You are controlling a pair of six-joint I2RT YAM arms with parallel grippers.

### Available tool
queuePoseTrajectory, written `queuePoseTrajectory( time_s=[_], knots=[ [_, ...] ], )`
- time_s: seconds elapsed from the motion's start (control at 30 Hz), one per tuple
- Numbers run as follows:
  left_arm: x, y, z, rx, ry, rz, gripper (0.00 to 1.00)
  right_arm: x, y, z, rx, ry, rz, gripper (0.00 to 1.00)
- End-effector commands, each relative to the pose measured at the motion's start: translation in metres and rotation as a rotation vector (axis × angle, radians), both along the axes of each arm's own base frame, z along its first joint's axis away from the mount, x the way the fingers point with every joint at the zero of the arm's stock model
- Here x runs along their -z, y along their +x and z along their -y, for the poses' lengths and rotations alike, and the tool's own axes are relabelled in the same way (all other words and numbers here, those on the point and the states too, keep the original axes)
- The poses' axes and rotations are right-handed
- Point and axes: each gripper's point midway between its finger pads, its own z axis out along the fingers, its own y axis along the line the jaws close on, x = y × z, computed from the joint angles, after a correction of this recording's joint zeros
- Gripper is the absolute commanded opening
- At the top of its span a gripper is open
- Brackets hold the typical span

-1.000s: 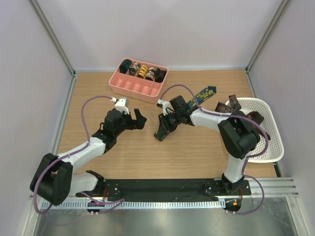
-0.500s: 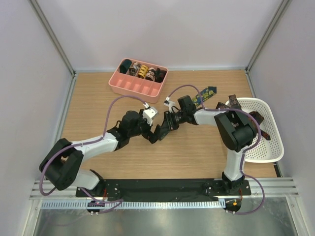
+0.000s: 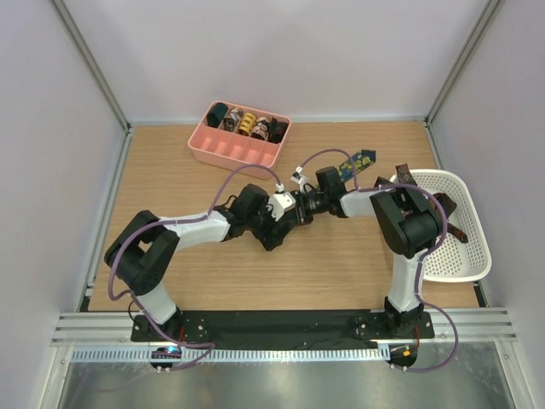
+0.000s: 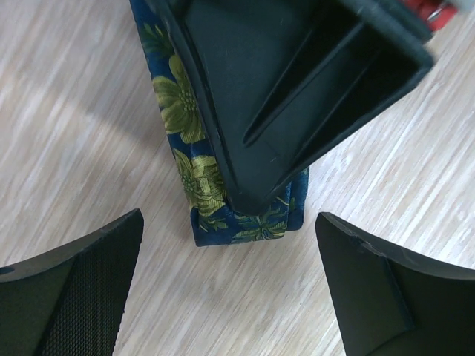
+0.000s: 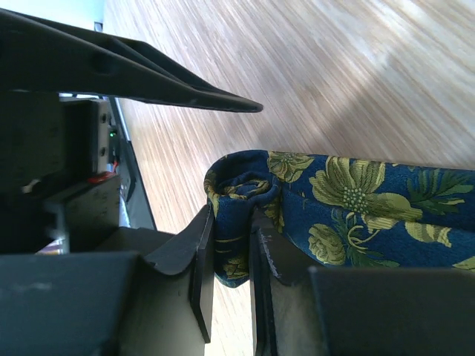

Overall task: Roll the ties
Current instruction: Roll the tie

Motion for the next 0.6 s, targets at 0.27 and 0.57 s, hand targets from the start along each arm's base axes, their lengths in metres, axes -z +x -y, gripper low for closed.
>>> queuePoseTrajectory(
  time_s=[0.27,0.57],
  knots=[
    [0.006,0.01,0.011,0.03,0.084,0.015,0.97,-0.001,0.012,0.002,0.025,0.053,0.013,0.01],
    [0.021,0.019,0.011,0.015,0.161,0.0,0.77,-0.002,0.014,0.002,0.031,0.074,0.003,0.01]
  ],
)
